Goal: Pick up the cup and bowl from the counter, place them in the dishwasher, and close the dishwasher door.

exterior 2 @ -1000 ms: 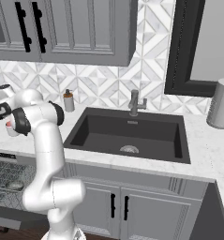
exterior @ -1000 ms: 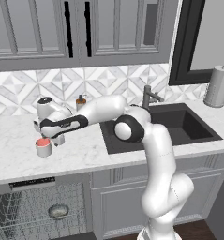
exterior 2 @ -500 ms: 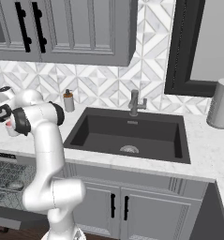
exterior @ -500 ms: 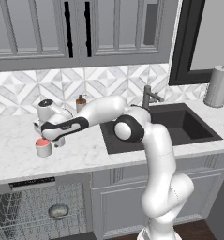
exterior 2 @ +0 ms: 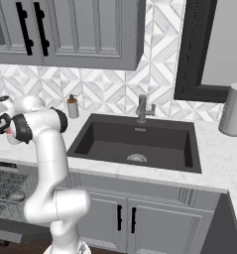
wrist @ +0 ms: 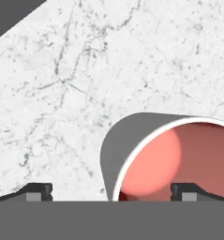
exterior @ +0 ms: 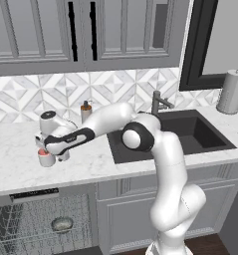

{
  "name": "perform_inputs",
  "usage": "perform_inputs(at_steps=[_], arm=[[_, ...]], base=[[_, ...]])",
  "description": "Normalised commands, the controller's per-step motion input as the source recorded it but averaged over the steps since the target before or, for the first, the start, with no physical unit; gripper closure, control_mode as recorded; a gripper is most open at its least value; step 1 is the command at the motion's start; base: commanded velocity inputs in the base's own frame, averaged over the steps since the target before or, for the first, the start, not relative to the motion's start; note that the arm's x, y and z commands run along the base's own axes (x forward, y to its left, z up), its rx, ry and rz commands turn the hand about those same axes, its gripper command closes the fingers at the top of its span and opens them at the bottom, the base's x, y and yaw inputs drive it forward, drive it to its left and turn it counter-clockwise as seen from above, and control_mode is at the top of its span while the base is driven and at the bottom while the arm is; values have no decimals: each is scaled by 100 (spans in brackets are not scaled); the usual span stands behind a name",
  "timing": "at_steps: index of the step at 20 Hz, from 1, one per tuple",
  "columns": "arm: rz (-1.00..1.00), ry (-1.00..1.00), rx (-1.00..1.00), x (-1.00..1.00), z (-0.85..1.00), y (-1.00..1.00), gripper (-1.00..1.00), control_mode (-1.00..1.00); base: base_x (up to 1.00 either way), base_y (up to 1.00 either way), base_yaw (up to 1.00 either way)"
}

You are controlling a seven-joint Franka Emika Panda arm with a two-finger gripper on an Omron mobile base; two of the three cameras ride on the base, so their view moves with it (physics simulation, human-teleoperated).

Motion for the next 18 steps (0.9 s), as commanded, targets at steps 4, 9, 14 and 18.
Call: perform_inputs(at_steps=[4,9,14,18], arm=[[7,0,0,-13,-47,0,100,-100],[5,0,0,0,-42,0,100,-100],[3,0,0,-4,-9,-1,100,-100],[-1,-9,0,-61,-1,-17,100,-100]], base=[[0,0,0],[0,0,0],[0,0,0],[0,0,0]])
